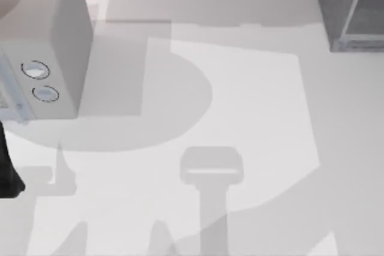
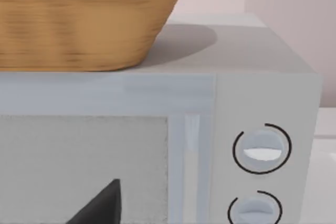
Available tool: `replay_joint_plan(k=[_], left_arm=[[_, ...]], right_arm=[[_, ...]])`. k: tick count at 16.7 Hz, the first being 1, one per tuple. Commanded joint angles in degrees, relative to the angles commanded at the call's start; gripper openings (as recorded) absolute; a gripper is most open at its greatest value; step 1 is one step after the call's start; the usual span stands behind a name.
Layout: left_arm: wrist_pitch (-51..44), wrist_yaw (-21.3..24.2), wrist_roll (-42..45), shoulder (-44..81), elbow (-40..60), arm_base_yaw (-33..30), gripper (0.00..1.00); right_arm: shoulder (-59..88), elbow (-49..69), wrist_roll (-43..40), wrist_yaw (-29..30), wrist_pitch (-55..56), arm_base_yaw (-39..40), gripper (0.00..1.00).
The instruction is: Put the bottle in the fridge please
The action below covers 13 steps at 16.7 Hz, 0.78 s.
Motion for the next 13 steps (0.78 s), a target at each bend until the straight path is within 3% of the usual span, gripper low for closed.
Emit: replay_joint_plan(k=[5, 11, 13], left_arm=[[0.0, 0.0, 0.0, 0.0, 0.0, 0.0, 1.0], [0.0, 0.0, 0.0, 0.0, 0.0, 0.0, 1.0], [0.0, 0.0, 0.0, 0.0, 0.0, 0.0, 1.0]], right_arm=[[6.9, 14.0, 0.0, 1.3, -6.8, 1.5, 0.01], [7.9, 15.7, 0.0, 1.7, -8.0, 1.7, 0.01], [7.9, 15.7, 0.0, 1.7, -8.0, 1.7, 0.16]])
